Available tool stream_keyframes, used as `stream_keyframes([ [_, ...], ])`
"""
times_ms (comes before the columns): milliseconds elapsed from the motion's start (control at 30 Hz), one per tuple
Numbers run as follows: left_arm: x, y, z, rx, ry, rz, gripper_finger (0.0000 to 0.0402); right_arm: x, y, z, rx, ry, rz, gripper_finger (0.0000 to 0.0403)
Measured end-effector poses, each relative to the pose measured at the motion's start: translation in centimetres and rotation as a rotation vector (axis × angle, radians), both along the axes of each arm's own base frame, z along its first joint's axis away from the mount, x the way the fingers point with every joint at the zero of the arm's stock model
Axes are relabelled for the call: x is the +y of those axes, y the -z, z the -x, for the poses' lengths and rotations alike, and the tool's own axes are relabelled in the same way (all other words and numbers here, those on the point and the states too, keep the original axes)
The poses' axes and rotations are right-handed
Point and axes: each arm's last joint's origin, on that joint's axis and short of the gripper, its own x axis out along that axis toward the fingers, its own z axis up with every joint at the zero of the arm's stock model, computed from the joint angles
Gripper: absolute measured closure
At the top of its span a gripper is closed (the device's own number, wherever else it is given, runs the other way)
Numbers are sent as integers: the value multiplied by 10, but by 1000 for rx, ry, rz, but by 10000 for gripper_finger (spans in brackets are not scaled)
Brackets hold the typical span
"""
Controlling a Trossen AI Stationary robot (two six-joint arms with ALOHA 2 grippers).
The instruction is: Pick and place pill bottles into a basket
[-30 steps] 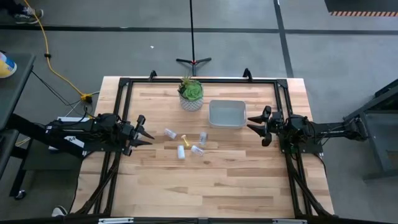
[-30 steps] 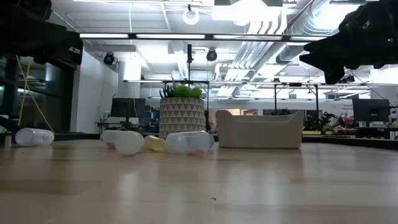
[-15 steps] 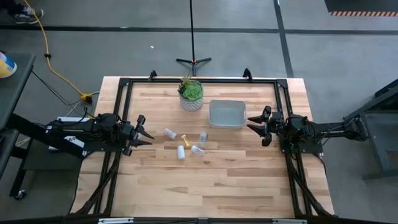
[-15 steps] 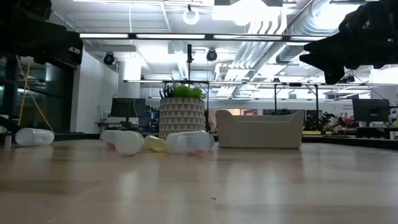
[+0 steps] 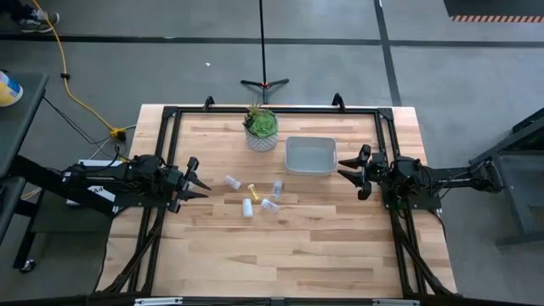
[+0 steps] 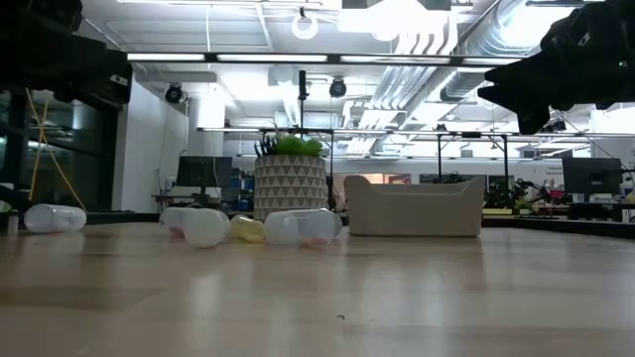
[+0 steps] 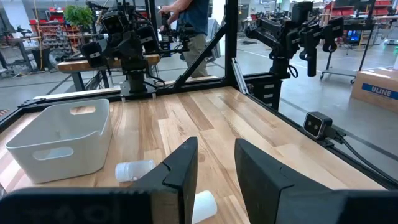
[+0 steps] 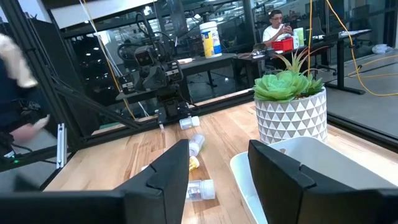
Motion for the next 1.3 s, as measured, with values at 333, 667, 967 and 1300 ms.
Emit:
stream_keyframes([
  [333, 0, 0, 0, 0, 0, 0, 259, 0, 0, 0, 0, 0, 0, 246],
  [667, 0, 0, 0, 0, 0, 0, 259, 0, 0, 0, 0, 0, 0, 246],
  [967, 0, 0, 0, 0, 0, 0, 259, 0, 0, 0, 0, 0, 0, 246],
  [1300, 2, 0, 0, 1, -66, 0, 259, 0, 0, 0, 0, 0, 0, 246],
])
